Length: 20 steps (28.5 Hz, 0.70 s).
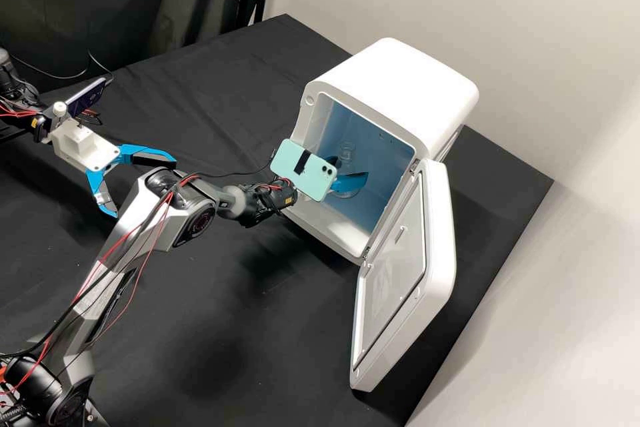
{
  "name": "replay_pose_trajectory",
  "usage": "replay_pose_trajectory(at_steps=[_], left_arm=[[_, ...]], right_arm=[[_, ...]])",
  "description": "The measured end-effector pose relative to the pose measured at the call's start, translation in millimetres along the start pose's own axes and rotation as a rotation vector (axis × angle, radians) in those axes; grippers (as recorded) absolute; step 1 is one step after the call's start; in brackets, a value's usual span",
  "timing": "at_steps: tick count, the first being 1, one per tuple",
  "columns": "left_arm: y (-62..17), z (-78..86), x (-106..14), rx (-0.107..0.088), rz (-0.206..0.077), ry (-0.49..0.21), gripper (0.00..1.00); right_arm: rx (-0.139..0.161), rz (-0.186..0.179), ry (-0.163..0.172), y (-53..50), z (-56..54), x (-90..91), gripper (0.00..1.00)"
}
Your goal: Place the flask in the incubator
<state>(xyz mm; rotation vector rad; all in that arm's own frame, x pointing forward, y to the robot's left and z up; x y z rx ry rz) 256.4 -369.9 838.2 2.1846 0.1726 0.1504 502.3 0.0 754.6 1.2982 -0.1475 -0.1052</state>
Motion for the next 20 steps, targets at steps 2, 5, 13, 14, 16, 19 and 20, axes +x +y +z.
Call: replay_pose_trajectory(at_steps=[2,5,13,14,16,19,20], left_arm=[[0.0,0.0,0.0,0.004,0.000,0.000,1.00],[0.0,0.0,0.0,0.004,0.000,0.000,1.00],[0.0,0.0,0.0,0.004,0.000,0.000,1.00],[0.0,0.0,0.0,0.004,0.000,0.000,1.00],[0.0,0.0,0.0,0.006,0.000,0.000,1.00],[0.0,0.0,0.0,0.006,0.000,0.000,1.00],[0.0,0.0,0.0,0.006,0.000,0.000,1.00]], right_arm=[[-0.001,-0.002,0.000,-1.1,0.2,0.0,0.00],[-0.001,-0.005,0.001,-2.6,-0.3,-0.1,0.00],[-0.010,-0.036,-0.014,-16.0,6.1,-1.2,0.00],[-0.011,-0.035,-0.014,-17.6,6.4,-1.1,0.00],[-0.012,-0.035,-0.012,-18.6,5.7,-1.3,0.00],[-0.012,-0.035,-0.012,-18.6,5.7,-1.3,0.00],[-0.012,-0.035,-0.012,-18.6,5.7,-1.3,0.00]])
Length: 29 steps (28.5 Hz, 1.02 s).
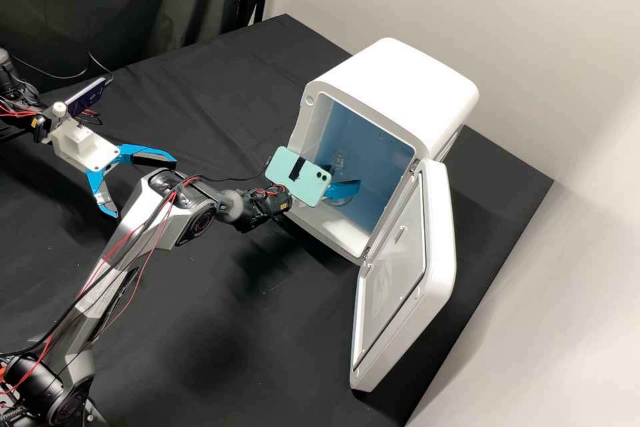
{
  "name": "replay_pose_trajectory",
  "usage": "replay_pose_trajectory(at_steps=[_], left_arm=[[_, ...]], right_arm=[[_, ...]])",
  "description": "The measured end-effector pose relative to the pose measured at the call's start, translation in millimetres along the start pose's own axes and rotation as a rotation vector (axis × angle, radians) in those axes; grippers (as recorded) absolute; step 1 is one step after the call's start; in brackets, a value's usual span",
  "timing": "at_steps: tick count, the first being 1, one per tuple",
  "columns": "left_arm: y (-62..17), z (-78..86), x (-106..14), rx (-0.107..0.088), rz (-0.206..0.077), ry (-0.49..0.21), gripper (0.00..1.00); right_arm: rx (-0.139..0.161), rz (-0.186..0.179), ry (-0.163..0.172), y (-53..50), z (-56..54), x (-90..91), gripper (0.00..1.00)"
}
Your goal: Place the flask in the incubator
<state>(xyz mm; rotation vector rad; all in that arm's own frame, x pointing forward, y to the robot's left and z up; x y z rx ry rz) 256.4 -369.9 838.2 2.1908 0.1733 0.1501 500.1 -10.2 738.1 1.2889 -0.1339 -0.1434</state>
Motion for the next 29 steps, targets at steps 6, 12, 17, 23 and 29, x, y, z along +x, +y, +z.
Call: replay_pose_trajectory(at_steps=[6,12,17,23,29], left_arm=[[0.0,0.0,0.0,0.000,0.000,0.000,1.00],[0.0,0.0,0.0,0.000,0.000,0.000,1.00],[0.0,0.0,0.0,0.000,0.000,0.000,1.00],[0.9,0.0,0.8,0.001,0.004,-0.001,1.00],[2.0,-0.1,1.9,0.002,0.009,-0.001,1.00]], right_arm=[[-0.004,0.007,0.001,-2.0,1.3,0.4,0.00],[-0.004,0.013,0.002,-1.9,1.4,0.5,0.00],[-0.004,0.013,0.002,-1.9,1.4,0.5,0.00],[-0.007,0.023,0.003,-4.8,3.4,1.0,0.00],[-0.016,0.037,0.009,-8.6,5.7,1.6,0.00]])
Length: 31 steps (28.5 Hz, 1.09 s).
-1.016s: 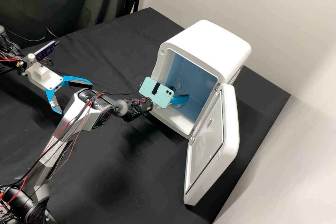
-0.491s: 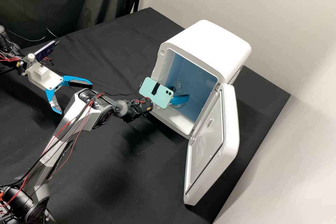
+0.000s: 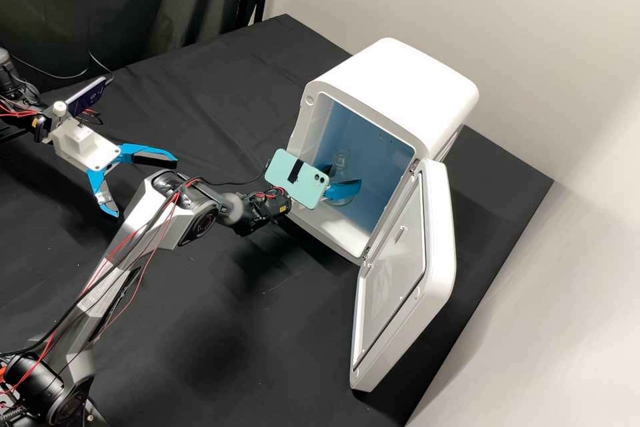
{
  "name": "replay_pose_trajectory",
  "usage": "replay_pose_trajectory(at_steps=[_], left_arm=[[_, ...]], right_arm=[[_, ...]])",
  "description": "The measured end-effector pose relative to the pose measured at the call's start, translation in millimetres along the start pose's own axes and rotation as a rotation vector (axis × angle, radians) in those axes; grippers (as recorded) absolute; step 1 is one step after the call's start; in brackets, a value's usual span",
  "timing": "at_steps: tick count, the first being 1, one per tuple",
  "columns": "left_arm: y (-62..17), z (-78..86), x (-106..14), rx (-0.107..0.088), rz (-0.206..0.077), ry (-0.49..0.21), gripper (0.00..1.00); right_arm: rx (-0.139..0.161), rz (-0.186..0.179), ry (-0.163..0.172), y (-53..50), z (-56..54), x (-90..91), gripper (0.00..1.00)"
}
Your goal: Place the flask in the incubator
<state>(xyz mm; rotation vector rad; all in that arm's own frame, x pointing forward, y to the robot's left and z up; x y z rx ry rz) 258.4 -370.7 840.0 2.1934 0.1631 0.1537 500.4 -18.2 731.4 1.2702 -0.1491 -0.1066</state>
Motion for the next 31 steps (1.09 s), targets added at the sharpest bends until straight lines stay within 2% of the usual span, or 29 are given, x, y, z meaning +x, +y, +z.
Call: replay_pose_trajectory(at_steps=[19,31], left_arm=[[0.0,0.0,0.0,0.000,0.000,0.000,1.00],[0.0,0.0,0.0,0.000,0.000,0.000,1.00]], right_arm=[[-0.013,0.024,-0.004,-0.1,9.2,2.1,0.00],[-0.013,0.024,-0.004,-0.1,9.2,2.1,0.00]])
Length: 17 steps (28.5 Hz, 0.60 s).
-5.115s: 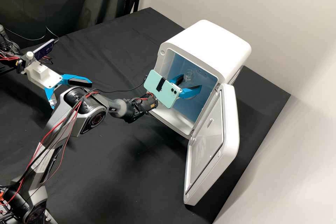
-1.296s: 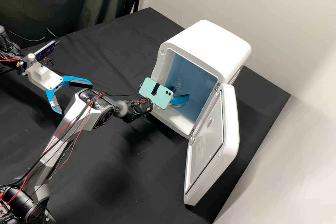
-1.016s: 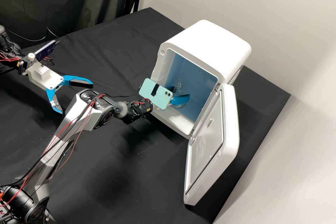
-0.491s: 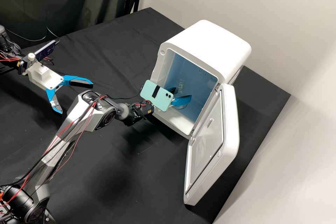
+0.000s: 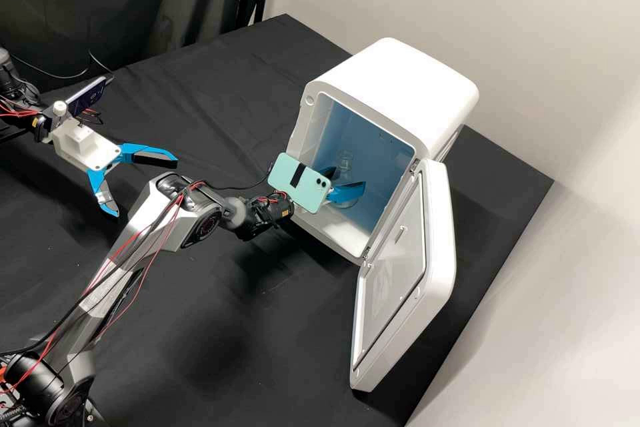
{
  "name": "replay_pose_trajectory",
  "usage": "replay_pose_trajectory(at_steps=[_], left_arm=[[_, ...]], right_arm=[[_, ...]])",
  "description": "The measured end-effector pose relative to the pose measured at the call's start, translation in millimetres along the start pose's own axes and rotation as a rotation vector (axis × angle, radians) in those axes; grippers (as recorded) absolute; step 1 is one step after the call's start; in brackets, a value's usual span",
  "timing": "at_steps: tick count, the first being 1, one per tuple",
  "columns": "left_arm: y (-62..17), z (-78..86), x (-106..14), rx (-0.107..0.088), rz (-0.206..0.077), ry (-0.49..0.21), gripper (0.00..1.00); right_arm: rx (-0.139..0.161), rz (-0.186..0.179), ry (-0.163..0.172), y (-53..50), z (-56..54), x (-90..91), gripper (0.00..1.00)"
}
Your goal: Place the flask in the incubator
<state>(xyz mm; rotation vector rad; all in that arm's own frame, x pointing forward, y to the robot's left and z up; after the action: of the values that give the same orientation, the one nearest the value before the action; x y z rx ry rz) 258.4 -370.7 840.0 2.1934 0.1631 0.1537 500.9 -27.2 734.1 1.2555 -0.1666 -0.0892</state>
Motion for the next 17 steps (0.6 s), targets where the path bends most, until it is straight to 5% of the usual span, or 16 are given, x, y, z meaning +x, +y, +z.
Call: replay_pose_trajectory(at_steps=[3,4,17], left_arm=[[0.0,0.0,0.0,0.000,0.000,0.000,1.00],[0.0,0.0,0.0,0.000,0.000,0.000,1.00],[0.0,0.0,0.0,0.000,0.000,0.000,1.00]], right_arm=[[0.000,0.000,0.000,0.0,0.0,0.0,0.00],[0.000,0.000,0.000,0.0,0.0,0.0,1.00],[-0.012,-0.019,-0.012,-1.8,1.1,0.0,1.00]])
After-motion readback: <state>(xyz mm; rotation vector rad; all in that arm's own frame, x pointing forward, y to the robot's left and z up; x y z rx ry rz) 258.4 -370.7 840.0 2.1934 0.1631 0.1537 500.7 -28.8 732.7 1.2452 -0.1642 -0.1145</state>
